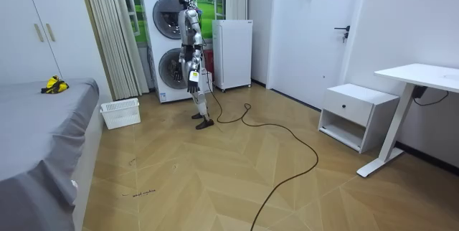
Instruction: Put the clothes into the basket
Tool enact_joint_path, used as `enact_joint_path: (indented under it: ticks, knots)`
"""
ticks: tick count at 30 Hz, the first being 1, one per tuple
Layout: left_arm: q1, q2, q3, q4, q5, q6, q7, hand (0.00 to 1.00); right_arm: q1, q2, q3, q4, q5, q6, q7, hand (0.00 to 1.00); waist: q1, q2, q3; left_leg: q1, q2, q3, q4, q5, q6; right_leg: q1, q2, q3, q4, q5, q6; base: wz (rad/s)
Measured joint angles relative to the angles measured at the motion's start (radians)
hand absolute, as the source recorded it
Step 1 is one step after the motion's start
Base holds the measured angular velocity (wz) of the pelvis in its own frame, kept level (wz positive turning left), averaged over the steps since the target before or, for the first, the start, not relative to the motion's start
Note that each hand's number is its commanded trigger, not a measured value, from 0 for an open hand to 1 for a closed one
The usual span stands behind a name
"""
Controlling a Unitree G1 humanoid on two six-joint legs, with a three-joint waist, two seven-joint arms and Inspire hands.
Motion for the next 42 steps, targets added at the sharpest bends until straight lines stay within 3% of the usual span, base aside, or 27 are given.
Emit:
enact_joint_path:
  ticks: [7,18,25,30,32,33,34,36,37,38,39,41,42]
  knots:
    - [0.0,0.0,-0.001,0.001,-0.001,0.003,-0.003,0.0,0.001,0.0,0.0,0.001,0.003,0.0,-0.001,0.0,-0.002,0.007,-0.0026,0.001,0.0,0.001,0.0,0.0,0.0,0.001,0.0,0.001,0.001,0.0,0.0,0.0]
    - [0.006,0.0,0.007,0.013,-0.001,0.009,-0.021,0.0,0.003,0.003,-0.009,0.004,0.011,0.001,0.0,0.0,-0.004,0.019,0.0005,-0.001,0.0,0.0,0.0,0.0,0.0,0.002,0.0,-0.002,0.0,0.0,0.0,0.0]
    - [0.005,-0.004,0.02,0.021,-0.013,0.021,-0.026,0.0,0.002,0.003,-0.018,0.005,0.012,0.007,0.015,0.0,-0.001,0.021,-0.0038,-0.002,0.004,0.02,0.008,0.0,0.0,-0.006,0.0,0.003,0.004,-0.001,-0.001,-0.05]
    - [0.008,-0.002,0.029,0.016,-0.024,0.021,-0.024,0.0,-0.002,0.003,-0.024,0.005,0.014,0.01,0.027,0.0,0.005,0.032,-0.0026,-0.069,0.046,0.033,0.178,-0.073,-0.01,-0.043,0.021,0.017,0.083,-0.047,-0.022,-0.13]
    - [0.009,0.004,0.047,0.014,-0.029,0.021,-0.024,0.0,-0.001,0.003,-0.02,0.005,0.016,0.01,0.029,0.0,0.006,0.026,-0.0018,-0.102,0.058,0.035,0.27,-0.079,-0.01,-0.045,0.024,0.029,0.11,-0.064,-0.031,-0.11]
    - [0.003,0.007,0.057,0.011,-0.038,0.02,-0.024,0.0,0.0,0.003,-0.019,0.006,0.018,0.009,0.032,0.0,0.004,0.022,0.0,-0.145,0.074,0.041,0.369,-0.078,-0.009,-0.041,0.024,0.039,0.117,-0.072,-0.038,0.0]
    - [-0.003,0.004,0.057,0.013,-0.052,0.02,-0.024,0.0,0.001,0.0,-0.019,0.007,0.024,0.007,0.035,0.0,0.003,0.024,0.0023,-0.211,0.093,0.038,0.488,-0.07,0.001,-0.03,0.034,0.048,0.125,-0.079,-0.048,0.0]
    - [0.006,-0.001,0.054,0.017,-0.1,0.02,-0.024,0.0,0.003,-0.001,-0.021,0.007,0.034,0.008,0.031,0.0,-0.004,0.03,0.0016,-0.283,0.08,0.034,0.514,-0.084,0.024,-0.017,0.033,0.05,0.127,-0.099,-0.063,0.07]
    - [0.01,-0.001,0.041,0.017,-0.139,0.019,-0.023,0.0,0.002,-0.001,-0.02,0.007,0.04,0.008,0.026,0.0,-0.009,0.024,0.0002,-0.34,0.05,0.03,0.442,-0.079,0.025,-0.017,0.024,0.052,0.132,-0.112,-0.061,0.0]
    - [0.019,-0.002,0.026,0.017,-0.163,0.019,-0.021,0.0,0.002,-0.002,-0.019,0.008,0.045,0.009,0.022,0.0,0.0,0.023,0.0009,-0.388,0.021,0.032,0.33,-0.051,0.011,-0.014,0.014,0.06,0.132,-0.124,-0.056,-0.14]
    - [0.025,-0.003,0.017,0.017,-0.167,0.019,-0.019,0.0,0.002,-0.002,-0.019,0.008,0.045,0.01,0.019,0.0,0.005,0.022,0.0013,-0.408,0.014,0.031,0.266,-0.026,0.005,-0.012,0.013,0.065,0.131,-0.131,-0.054,-0.42]
    - [0.066,-0.005,0.018,0.022,-0.164,0.016,-0.014,0.0,0.002,0.002,-0.019,0.01,0.045,0.014,0.017,0.0,0.009,0.021,0.0029,-0.449,0.013,0.032,0.125,0.135,0.013,0.02,-0.006,0.085,0.123,-0.163,-0.04,-0.52]
    - [0.07,-0.006,0.018,0.022,-0.162,0.016,-0.013,0.0,0.002,0.002,-0.019,0.01,0.045,0.016,0.016,0.0,0.006,0.018,0.0025,-0.457,0.012,0.034,0.119,0.167,0.02,0.031,-0.01,0.091,0.121,-0.169,-0.03,-0.25]
